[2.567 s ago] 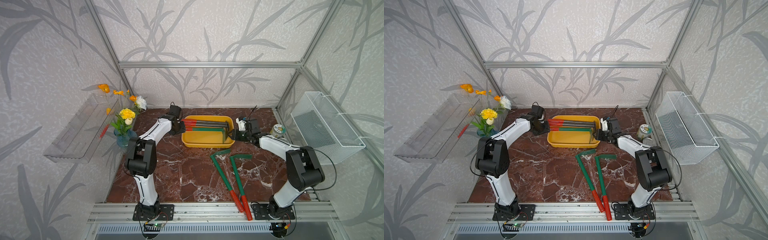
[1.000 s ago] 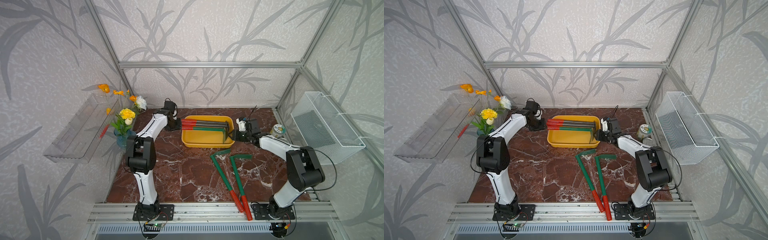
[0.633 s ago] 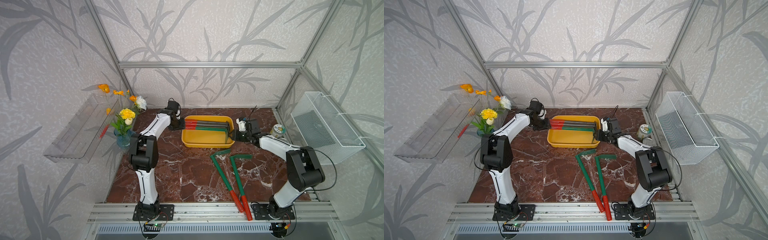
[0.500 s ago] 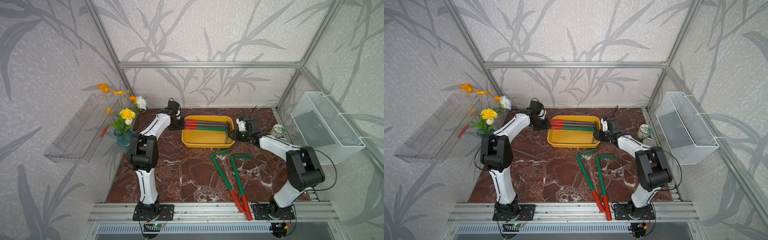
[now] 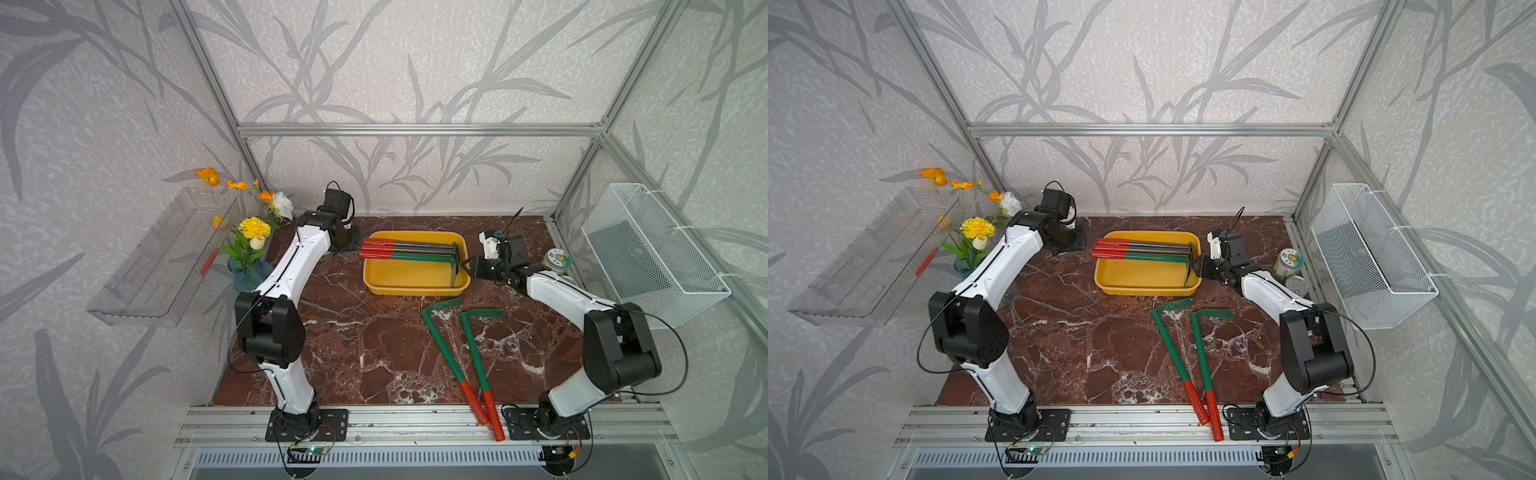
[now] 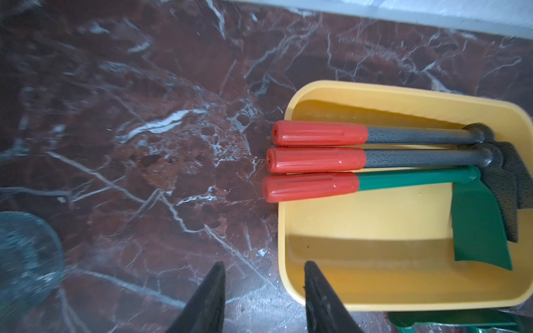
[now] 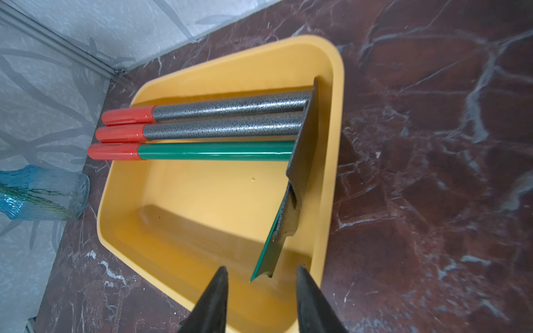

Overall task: Put the small hoe into the storage box
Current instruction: Place the hoe in the storage box, then pick up the hoe from the center of the board.

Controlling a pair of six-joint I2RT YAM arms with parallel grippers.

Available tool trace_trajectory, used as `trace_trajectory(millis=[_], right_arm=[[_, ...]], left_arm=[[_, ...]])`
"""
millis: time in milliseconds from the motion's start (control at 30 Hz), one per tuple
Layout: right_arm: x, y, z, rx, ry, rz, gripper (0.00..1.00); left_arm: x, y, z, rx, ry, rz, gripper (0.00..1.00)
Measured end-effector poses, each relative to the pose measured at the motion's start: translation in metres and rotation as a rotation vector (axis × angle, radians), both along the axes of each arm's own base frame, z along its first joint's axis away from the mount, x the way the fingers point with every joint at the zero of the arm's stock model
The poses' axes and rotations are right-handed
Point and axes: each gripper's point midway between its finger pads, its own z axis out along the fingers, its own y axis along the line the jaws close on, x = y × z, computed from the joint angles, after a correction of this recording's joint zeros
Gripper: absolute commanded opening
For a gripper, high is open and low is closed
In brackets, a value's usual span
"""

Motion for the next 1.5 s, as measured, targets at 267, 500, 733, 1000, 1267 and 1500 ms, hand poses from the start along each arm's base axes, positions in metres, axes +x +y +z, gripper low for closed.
trace_trajectory(millis=[267, 500, 733, 1000, 1267, 1500], right_arm=[[-0.008, -0.020, 0.082, -0.019, -0.180, -0.029, 0.40], [-0.024, -0.045, 0.110, -0.017, -0.226, -0.079, 0.41], [-0.032, -0.041, 0.098, 0.035, -0.194, -0.063, 0.41], [-0.045, -0.022, 0.047, 0.086, -0.070, 0.001, 0.41], [-0.047, -0.014, 0.046, 0.090, -0.078, 0.045, 0.42], [-0.042, -0.014, 0.042, 0.094, -0.077, 0.046, 0.42]], left_arm=[[-0.101, -0.097, 0.012, 0.079, -0.006, -0.330, 0.46], [-0.173, -0.146, -0.061, -0.013, 0.219, -0.340, 0.43], [-0.220, -0.191, -0.115, -0.242, 0.378, -0.039, 0.49], [-0.212, -0.282, -0.132, -0.392, 0.411, 0.054, 0.50], [-0.222, -0.283, -0.163, -0.354, 0.481, 0.166, 0.50], [-0.235, -0.290, -0.168, -0.360, 0.513, 0.184, 0.50]])
